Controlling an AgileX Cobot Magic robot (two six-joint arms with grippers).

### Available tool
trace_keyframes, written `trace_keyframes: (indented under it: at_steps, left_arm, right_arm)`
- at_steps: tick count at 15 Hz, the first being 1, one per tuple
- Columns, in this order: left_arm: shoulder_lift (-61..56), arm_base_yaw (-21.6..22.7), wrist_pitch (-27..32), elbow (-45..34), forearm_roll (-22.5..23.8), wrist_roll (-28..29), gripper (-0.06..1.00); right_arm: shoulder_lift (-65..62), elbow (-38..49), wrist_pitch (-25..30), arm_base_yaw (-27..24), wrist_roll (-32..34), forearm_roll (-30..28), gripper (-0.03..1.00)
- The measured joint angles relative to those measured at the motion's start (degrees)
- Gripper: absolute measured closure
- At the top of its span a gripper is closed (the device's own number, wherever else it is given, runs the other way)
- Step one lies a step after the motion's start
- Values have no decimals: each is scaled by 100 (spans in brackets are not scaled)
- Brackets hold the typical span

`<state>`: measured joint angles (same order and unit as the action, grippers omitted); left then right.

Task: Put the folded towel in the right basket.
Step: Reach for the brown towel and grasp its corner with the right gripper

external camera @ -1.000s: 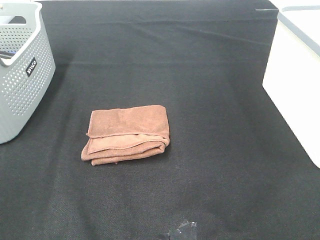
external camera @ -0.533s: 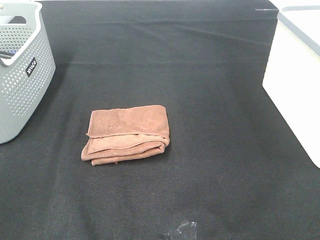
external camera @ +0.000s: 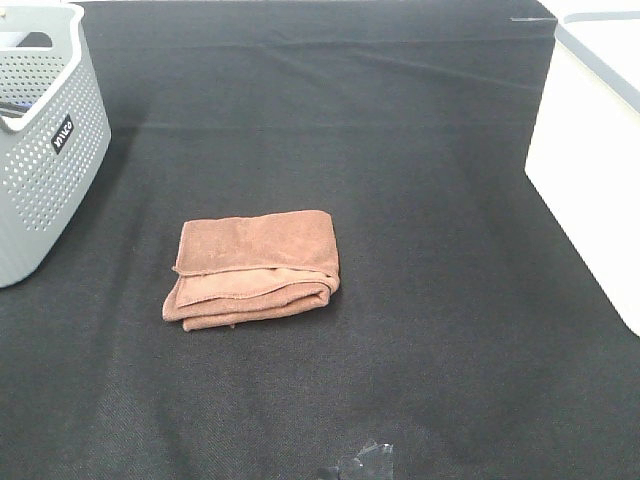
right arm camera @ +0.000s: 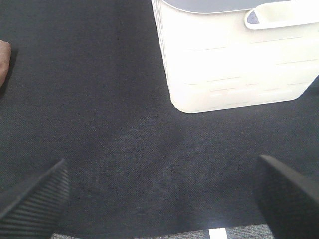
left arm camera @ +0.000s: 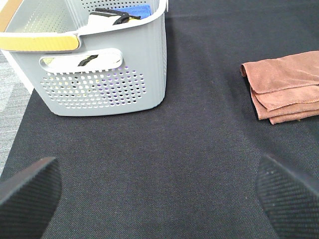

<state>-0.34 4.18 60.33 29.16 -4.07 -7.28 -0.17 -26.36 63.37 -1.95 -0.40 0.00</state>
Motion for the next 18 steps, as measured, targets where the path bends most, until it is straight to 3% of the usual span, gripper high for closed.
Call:
trace_keyframes:
  at_steps: [15, 18]
  left_arm:
    - [0, 0, 0, 0, 0, 0, -5]
    - [0, 0, 0, 0, 0, 0, -5]
  right_arm:
    - [0, -6, 0, 0, -17, 0, 1]
    - [1203, -659, -17, 0, -23, -52, 1]
